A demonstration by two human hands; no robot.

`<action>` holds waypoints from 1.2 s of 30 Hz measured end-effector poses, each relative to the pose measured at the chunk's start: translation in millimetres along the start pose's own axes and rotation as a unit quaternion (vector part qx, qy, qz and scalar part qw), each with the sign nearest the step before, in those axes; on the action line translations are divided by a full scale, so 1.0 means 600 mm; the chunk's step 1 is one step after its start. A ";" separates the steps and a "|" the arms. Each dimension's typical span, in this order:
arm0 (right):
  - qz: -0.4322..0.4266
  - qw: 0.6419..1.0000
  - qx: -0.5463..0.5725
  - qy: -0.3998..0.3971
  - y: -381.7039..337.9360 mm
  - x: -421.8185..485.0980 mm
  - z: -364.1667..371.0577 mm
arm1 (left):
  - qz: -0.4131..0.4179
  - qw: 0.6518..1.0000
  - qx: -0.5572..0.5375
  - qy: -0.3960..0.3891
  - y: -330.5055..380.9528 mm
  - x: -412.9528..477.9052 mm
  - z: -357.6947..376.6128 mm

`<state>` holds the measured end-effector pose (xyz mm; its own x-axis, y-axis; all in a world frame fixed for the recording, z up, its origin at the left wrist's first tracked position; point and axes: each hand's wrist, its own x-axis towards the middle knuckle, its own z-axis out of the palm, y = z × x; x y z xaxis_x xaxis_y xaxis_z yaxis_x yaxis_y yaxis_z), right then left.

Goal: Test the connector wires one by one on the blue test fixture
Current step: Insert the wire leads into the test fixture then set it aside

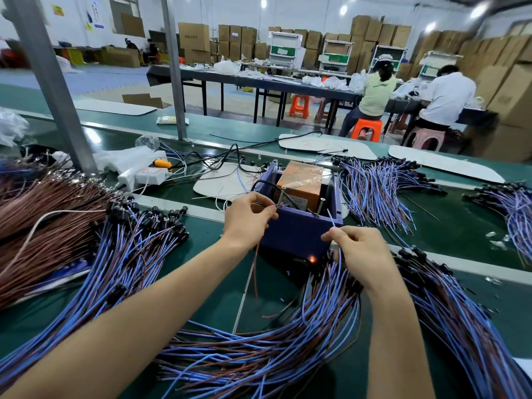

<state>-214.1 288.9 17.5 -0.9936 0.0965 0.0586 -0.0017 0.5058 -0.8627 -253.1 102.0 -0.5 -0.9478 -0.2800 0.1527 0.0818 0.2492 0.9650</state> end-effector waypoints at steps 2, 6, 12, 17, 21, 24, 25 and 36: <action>-0.008 1.000 0.015 0.025 0.004 0.002 -0.008 | 0.014 1.000 0.017 -0.001 -0.001 0.006 -0.002; -0.004 0.999 0.002 0.033 0.010 0.003 0.003 | 0.050 0.996 0.070 -0.026 0.001 0.011 -0.007; -0.017 0.999 -0.026 0.015 0.013 0.006 0.017 | 0.073 0.990 0.112 -0.049 0.009 0.011 -0.013; -0.022 0.997 -0.040 0.062 0.012 0.012 0.009 | 0.074 0.988 0.121 -0.059 0.011 0.013 -0.017; -0.035 0.993 -0.109 0.022 -0.005 0.012 0.014 | 0.071 0.988 0.119 -0.071 0.013 0.016 -0.021; -0.035 0.990 -0.137 0.012 -0.010 0.013 0.014 | 0.065 0.989 0.115 -0.073 0.014 0.017 -0.022; -0.034 0.989 -0.143 0.011 -0.011 0.013 0.013 | 0.064 0.989 0.114 -0.073 0.014 0.016 -0.021; -0.029 0.986 -0.166 -0.010 -0.013 0.012 0.008 | 0.050 0.989 0.112 -0.077 0.015 0.019 -0.018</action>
<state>-221.7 281.4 22.4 -0.9950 0.0434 0.0896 -0.0249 0.7632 -0.6457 -260.0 91.1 12.4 -0.9754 -0.1034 0.1949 0.1244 0.4721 0.8727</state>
